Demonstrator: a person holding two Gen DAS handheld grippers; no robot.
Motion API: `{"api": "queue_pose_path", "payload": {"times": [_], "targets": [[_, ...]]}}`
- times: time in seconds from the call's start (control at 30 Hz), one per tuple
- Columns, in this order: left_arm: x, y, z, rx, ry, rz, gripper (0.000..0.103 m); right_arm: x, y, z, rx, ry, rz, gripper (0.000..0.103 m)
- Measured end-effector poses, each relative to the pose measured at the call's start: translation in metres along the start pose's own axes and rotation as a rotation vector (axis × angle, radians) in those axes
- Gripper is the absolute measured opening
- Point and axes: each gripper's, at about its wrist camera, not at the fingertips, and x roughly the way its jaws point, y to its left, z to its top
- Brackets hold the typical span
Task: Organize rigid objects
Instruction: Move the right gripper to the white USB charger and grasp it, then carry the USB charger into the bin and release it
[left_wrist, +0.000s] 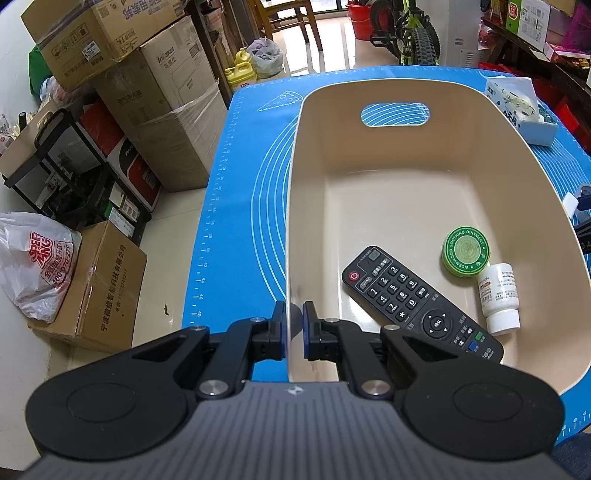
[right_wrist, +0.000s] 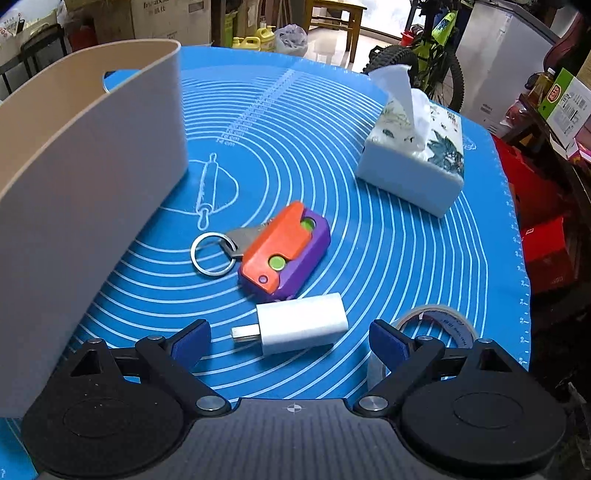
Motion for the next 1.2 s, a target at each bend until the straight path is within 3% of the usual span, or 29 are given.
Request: {"api": "queue_pose_path", "payload": {"times": [0.37, 0.53, 0.9, 1.2], "targets": [[0.001, -0.002, -0.001, -0.001, 0.0, 0.007, 0.01, 0.005, -0.003, -0.003, 0.036, -0.032, 0.043, 0.082], [0.001, -0.002, -0.001, -0.002, 0.0, 0.007, 0.01, 0.002, -0.001, -0.004, 0.035, -0.041, 0.061, 0.065], [0.001, -0.001, -0.002, -0.002, -0.001, 0.008, 0.01, -0.006, -0.007, -0.005, 0.051, -0.057, 0.042, 0.065], [0.001, -0.002, -0.001, -0.002, 0.0, 0.008, 0.01, -0.041, -0.009, 0.011, 0.119, -0.14, 0.002, 0.065]]}}
